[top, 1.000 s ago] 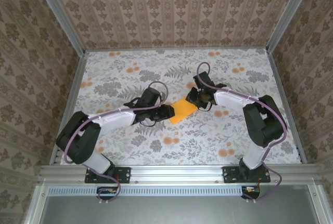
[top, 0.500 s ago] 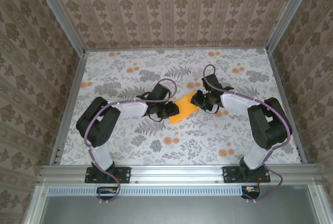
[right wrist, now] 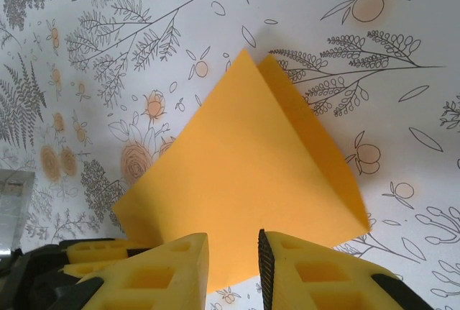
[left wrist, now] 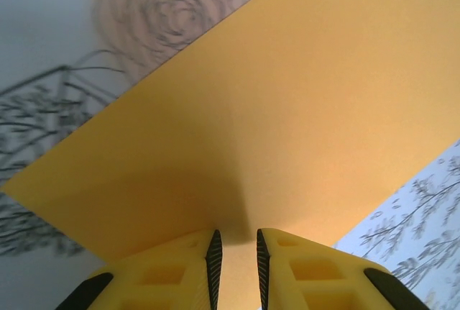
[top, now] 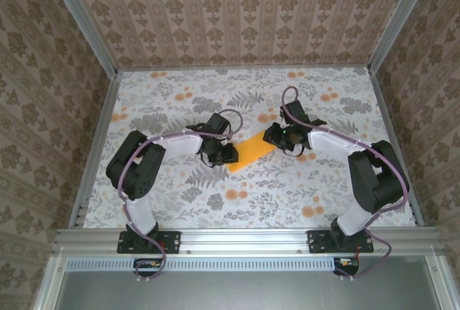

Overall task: Fold a paper plane with a square sheet of paper (pick it up from the middle)
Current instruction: Rotate the square sheet of paper at the center of the table.

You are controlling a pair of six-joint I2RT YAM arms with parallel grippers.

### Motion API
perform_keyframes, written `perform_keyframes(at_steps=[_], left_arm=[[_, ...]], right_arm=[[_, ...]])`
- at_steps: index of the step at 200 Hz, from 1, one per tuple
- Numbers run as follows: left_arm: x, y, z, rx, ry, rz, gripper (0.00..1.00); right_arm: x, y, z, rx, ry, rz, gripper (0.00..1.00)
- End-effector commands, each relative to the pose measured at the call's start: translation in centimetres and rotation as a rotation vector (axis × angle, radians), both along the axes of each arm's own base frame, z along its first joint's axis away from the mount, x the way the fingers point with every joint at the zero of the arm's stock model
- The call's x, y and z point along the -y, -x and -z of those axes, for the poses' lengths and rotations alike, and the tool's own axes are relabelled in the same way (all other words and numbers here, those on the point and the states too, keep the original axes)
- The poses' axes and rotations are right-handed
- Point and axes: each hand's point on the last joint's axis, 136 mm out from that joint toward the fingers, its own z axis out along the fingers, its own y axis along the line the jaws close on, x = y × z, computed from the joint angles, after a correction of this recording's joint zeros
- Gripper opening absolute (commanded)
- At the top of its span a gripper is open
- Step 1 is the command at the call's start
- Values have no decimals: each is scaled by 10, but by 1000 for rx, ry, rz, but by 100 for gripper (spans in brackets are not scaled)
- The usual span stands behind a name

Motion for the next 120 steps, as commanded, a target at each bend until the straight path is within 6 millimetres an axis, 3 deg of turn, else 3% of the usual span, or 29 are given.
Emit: perform_keyframes(at_steps=[1,21,57,93,120], left_arm=[[-30,4,-1,22,-103,103,23],[-36,-5,-5,57,-104,163,23],[-29,-13,-19,102,-57,217,20],[-16,-17,-39,130,31,142,20],[-3,-10,-47,129,120,29,18]], right_arm=[[-7,7,-6,11,-32,-27,27],[-16,9,-6,19,-45,-46,26],[-44,9,-4,28,-66,-89,22],[-78,12,3,29,-113,-127,15],[-88,18,11,28,-145,-119,12]])
